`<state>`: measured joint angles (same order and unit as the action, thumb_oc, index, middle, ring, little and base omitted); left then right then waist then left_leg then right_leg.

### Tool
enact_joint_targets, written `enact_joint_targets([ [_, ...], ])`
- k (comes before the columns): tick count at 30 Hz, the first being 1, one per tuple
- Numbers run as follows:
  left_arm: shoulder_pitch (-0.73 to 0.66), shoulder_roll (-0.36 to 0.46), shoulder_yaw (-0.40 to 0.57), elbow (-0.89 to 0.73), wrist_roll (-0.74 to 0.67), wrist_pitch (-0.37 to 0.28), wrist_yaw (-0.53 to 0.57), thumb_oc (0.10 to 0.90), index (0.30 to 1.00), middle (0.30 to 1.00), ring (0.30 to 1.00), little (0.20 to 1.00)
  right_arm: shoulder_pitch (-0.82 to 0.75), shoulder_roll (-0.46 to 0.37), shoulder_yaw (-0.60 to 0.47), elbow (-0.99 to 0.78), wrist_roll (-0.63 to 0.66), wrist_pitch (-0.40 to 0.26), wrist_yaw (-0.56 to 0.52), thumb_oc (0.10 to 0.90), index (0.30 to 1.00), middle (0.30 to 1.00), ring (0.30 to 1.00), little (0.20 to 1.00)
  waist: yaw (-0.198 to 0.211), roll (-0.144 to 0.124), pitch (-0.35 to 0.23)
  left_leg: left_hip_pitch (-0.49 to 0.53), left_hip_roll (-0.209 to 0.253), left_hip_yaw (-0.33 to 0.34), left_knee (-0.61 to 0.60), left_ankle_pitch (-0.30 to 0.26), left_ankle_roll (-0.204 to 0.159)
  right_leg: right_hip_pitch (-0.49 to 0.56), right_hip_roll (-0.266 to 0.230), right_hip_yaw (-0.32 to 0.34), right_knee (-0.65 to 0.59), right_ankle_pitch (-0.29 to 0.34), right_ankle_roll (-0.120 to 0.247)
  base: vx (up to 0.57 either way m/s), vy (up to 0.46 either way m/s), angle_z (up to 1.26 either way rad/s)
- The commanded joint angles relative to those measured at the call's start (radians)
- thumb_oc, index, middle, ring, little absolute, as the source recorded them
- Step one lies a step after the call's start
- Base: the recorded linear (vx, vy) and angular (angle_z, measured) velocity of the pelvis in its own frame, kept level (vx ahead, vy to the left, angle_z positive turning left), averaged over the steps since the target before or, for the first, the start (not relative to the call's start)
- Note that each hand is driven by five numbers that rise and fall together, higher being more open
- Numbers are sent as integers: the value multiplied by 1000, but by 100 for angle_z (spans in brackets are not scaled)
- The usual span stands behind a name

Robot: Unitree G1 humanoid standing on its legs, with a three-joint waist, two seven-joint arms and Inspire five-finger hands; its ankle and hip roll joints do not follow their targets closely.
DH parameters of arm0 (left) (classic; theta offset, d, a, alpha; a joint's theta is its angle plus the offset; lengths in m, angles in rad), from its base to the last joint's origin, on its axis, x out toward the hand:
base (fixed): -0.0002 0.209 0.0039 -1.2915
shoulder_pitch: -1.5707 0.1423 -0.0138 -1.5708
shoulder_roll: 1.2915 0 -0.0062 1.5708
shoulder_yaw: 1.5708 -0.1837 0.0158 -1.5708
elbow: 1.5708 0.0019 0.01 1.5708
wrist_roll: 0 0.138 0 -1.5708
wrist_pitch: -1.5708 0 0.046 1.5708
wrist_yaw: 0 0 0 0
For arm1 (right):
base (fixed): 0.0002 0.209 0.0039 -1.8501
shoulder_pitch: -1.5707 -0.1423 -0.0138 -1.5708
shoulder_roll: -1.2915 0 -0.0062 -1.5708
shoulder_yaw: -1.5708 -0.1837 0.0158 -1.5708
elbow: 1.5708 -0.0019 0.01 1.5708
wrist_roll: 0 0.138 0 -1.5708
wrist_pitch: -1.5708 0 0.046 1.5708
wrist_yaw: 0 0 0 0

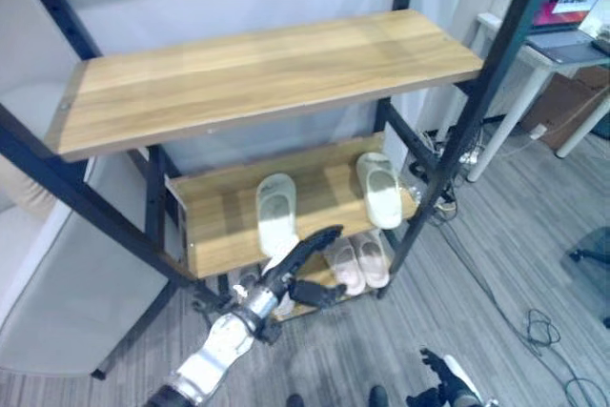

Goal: Arrange the slippers neatly on the shoe rack.

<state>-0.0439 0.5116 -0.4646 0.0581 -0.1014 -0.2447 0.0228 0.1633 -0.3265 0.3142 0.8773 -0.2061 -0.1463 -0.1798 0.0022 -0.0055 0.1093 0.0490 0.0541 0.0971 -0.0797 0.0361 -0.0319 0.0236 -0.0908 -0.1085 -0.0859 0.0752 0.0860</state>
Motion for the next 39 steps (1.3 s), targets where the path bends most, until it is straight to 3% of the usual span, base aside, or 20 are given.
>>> enact_joint_targets([
  [1,-97,-2,76,-130,3,-125,57,800,900,900,900,900,27,-31,10,-7,-15,-33,-8,800,900,900,900,900,6,-23,-87,-23,-25,-63,15,-63,14,-77,-23,33,102,-63,38,56,-140,8],
  [6,-103,14,140,-166,33,-127,96,800,900,900,900,900,37,-31,-2,-2,-6,-33,-8,800,900,900,900,900,2,-6,-96,-26,-12,-70,-8,-38,-3,-55,-7,12,71,-73,25,32,-97,10],
  [10,-174,84,189,-123,365,-109,235,800,900,900,900,900,37,-26,-8,-7,10,-41,-9,800,900,900,900,900,-4,10,-96,-43,-9,-73,-8,-26,-16,-52,-1,4,55,-73,21,18,-72,3],
  [11,-176,82,186,-120,372,-109,241,800,900,900,900,900,36,-25,-8,-6,10,-41,-9,800,900,900,900,900,-4,9,-95,-44,-9,-74,-8,-26,-16,-52,-1,4,55,-73,21,-17,-63,3],
  [12,-236,108,185,-62,564,-72,345,800,900,900,900,900,30,-28,1,1,8,-45,-18,800,900,900,900,900,-11,22,-92,-62,-9,-75,-8,-16,-23,-56,-1,-2,51,-74,20,-21,-38,4],
  [16,-292,117,173,10,693,-24,419,800,900,900,900,900,38,-37,4,-3,2,-50,-30,800,900,900,900,900,-22,35,-93,-71,-9,-73,-8,-13,-29,-60,-1,-6,53,-75,17,-3,-17,5],
  [30,-397,90,190,188,756,97,506,800,900,900,900,900,68,-74,-24,-48,1,-40,-45,800,900,900,900,900,-67,68,-86,-107,-13,-40,-8,-14,-34,-90,-7,9,12,-40,28,8,5,-5],
  [39,-498,121,180,304,778,168,548,800,900,900,900,900,72,-88,-28,-48,0,-41,-63,800,900,900,900,900,-76,64,-67,-164,-6,-22,-8,-12,-35,-153,-1,32,5,-21,32,-2,8,-10],
])
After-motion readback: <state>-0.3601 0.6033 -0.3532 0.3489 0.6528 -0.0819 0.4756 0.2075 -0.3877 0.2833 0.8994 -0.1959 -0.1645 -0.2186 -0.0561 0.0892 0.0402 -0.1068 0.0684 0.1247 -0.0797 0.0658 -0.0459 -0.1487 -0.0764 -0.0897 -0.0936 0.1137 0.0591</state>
